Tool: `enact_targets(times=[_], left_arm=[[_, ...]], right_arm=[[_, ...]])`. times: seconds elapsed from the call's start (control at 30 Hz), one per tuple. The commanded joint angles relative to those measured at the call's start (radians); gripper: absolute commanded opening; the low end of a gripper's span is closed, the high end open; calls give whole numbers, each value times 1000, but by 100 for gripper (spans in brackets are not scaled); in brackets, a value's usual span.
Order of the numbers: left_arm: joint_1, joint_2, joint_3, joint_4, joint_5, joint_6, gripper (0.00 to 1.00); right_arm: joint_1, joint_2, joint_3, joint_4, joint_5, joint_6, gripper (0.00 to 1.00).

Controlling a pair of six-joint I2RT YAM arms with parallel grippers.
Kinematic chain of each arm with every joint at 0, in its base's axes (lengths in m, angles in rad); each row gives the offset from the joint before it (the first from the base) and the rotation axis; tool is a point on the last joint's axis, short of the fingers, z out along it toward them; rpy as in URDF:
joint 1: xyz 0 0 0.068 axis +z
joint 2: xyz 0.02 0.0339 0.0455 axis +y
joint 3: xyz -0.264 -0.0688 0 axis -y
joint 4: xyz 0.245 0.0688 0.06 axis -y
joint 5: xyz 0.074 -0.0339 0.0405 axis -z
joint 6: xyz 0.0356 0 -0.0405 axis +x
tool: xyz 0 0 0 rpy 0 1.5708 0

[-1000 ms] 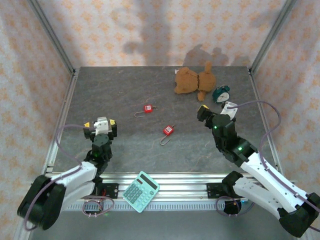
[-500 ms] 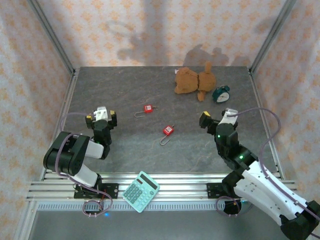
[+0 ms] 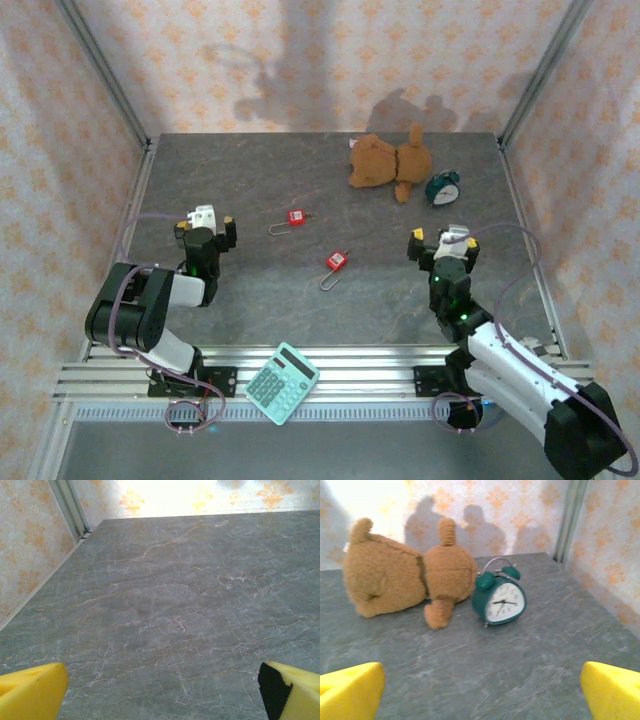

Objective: Unlock with the key

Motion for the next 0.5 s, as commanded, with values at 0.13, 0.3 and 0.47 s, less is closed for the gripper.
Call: enact_targets(times=[0.13, 0.3, 0.47], left_arm=[[6, -9, 15, -14, 3, -20, 100], [5, -9, 15, -16, 4, -20, 100], [7, -9, 15, -18, 6, -21, 100]], right_arm=[[-162, 286, -56, 349, -131, -55, 99], [-195, 459, -18, 466, -190, -88, 99], [-280, 725, 2, 694, -252, -48, 100]])
